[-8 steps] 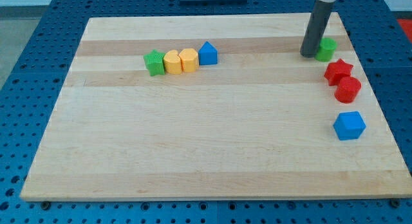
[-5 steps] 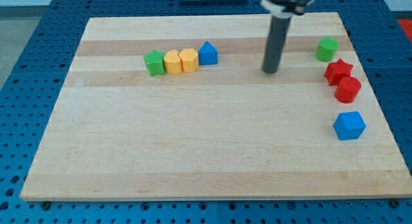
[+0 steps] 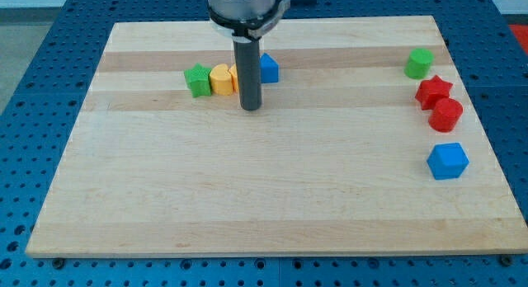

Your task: Push the yellow hexagon top left to the blue triangle

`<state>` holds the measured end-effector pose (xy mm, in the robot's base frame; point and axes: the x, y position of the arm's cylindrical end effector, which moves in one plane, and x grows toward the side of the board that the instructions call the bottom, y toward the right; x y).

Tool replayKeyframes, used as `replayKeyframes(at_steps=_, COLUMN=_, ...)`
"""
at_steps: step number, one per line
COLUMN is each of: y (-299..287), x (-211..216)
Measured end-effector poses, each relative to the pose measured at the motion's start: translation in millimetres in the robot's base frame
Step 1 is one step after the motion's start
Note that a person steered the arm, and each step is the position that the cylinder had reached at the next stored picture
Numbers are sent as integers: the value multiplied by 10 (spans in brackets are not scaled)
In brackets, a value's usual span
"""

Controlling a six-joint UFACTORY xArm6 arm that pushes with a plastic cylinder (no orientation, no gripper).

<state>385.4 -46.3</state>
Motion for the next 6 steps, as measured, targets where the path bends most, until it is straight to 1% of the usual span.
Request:
replayKeyframes(at_steps=1, y=-157, x=-357)
replayKeyframes(at_steps=2, y=-157, x=-380)
replayKeyframes(at_steps=3, y=-157, x=-673)
replayKeyframes(at_steps=4, y=-154, x=-673)
replayKeyframes(at_steps=5, y=245, x=-673)
replayKeyframes(at_steps=6, y=1096, x=-673)
